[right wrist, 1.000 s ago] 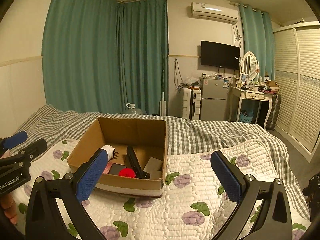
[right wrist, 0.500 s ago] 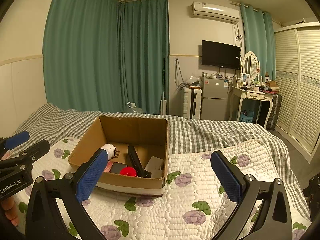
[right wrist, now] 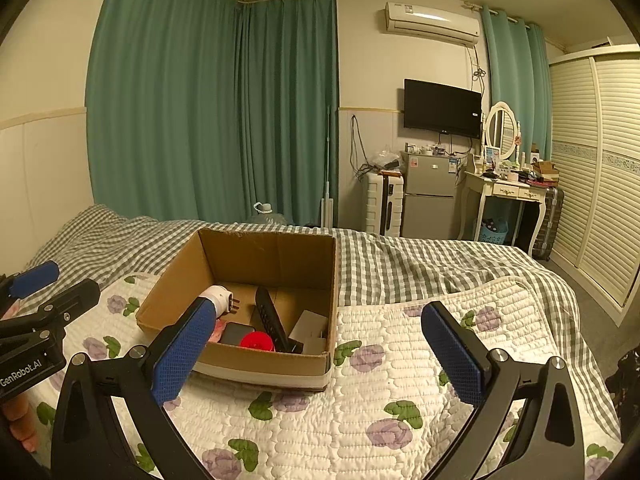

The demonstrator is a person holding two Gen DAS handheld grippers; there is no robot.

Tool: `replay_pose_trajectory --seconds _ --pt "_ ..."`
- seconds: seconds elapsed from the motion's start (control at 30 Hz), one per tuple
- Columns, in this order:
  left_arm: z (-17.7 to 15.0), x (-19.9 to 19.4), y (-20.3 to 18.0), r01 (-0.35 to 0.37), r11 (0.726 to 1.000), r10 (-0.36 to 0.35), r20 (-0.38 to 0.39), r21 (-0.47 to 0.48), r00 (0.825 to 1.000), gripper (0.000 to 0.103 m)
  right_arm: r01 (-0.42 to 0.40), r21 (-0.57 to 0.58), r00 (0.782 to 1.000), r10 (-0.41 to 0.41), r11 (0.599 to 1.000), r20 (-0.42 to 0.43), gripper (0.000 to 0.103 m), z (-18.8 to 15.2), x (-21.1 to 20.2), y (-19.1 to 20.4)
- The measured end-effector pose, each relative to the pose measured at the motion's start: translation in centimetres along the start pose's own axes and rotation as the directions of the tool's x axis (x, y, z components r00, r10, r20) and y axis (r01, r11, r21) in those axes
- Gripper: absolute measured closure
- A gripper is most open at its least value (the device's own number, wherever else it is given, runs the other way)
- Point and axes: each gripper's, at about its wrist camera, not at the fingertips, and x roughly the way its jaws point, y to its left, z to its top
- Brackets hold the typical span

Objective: Organize rigid objects

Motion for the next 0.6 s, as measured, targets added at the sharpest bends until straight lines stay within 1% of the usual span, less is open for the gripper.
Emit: replay_pose_trajectory --seconds 0.6 --pt "-0.19 0.45 0.19 0.003 1.000 -0.003 -0.019 -0.003 1.000 0.026 0.000 0.000 1.000 0.000 1.000 -0.006 0.000 -0.29 -0.02 -0.12"
